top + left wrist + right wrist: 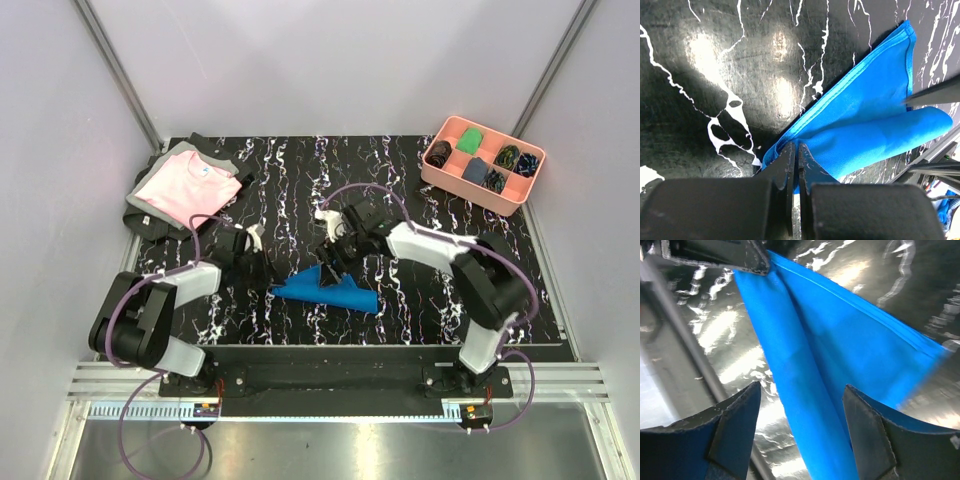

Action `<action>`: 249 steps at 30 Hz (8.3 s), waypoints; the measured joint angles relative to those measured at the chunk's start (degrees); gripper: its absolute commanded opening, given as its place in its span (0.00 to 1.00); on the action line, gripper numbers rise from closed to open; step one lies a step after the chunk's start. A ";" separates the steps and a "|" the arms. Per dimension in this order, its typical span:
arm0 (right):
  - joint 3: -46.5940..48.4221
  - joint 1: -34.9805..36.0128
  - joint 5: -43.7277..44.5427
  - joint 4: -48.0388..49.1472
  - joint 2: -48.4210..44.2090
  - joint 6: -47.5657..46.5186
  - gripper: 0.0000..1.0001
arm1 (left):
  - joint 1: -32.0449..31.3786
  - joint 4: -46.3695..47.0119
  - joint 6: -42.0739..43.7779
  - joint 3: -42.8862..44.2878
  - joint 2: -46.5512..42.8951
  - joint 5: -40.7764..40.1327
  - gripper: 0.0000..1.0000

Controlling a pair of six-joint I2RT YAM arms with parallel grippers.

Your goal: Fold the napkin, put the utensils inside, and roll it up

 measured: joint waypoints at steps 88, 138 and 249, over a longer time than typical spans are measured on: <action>8.44 -1.44 -13.31 -6.27 10.73 4.59 0.68 | 1.99 0.37 -2.71 -7.82 -10.99 -1.27 0.00; -3.65 21.31 28.26 9.70 0.70 -11.45 0.34 | 3.93 -7.54 0.37 0.42 -5.62 0.59 0.65; 2.08 5.73 -4.61 4.35 8.31 -3.63 0.32 | 4.11 -6.71 0.28 -0.74 -16.63 -3.52 0.73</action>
